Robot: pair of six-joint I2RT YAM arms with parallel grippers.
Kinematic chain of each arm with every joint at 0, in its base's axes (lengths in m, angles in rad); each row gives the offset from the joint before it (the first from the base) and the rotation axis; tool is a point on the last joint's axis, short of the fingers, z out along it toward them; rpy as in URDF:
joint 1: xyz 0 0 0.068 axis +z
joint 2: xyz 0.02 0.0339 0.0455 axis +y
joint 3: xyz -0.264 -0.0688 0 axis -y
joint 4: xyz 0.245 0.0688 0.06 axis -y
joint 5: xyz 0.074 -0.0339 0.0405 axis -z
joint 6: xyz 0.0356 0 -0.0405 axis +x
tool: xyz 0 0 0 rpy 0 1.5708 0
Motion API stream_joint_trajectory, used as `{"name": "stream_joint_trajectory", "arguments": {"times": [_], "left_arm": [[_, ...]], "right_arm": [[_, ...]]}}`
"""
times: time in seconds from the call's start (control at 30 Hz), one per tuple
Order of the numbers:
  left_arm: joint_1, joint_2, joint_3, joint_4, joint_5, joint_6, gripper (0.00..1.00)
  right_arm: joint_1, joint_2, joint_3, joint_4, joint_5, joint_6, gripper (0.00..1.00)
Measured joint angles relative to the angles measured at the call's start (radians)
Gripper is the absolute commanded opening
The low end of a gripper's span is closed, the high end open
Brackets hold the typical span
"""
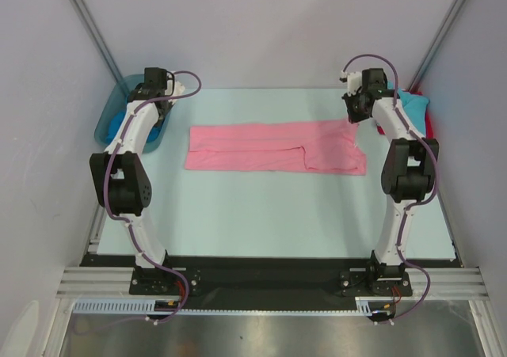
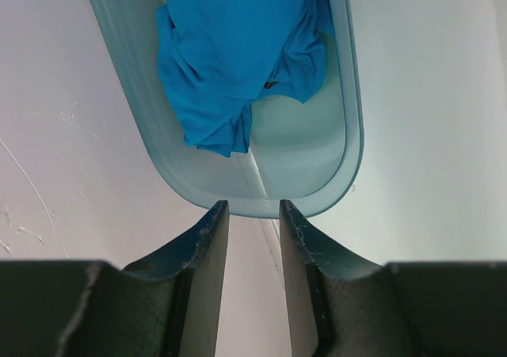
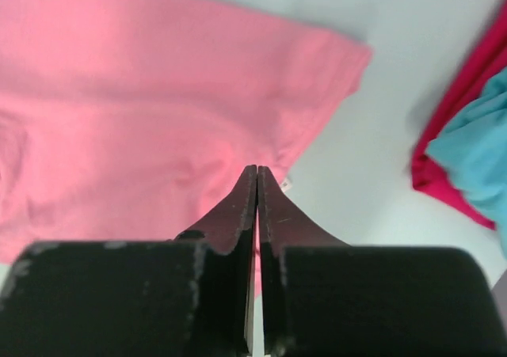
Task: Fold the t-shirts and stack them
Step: Fold the tshirt
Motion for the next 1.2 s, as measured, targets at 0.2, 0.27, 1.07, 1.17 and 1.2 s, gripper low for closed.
{"name": "stream_joint_trajectory", "arguments": {"times": [0.2,0.27,1.07,1.17,1.2], "left_arm": [[0.0,0.0,0.0,0.0,0.0,0.0,0.38],[0.0,0.0,0.0,-0.001,-0.001,0.0,0.38],[0.0,-0.046,-0.138,0.04,-0.037,0.123,0.37],[0.0,-0.054,-0.138,0.047,-0.053,0.137,0.38],[-0.001,-0.059,-0.138,0.048,-0.056,0.142,0.37]], "right_arm": [[-0.014,0.142,0.185,0.04,0.034,0.012,0.0],[-0.023,0.21,0.235,0.042,0.045,0.017,0.0],[-0.053,0.413,0.388,-0.006,0.082,0.018,0.0],[-0.044,0.478,0.516,-0.061,0.103,0.0,0.0],[-0.038,0.496,0.544,-0.062,0.117,-0.014,0.0]]}}
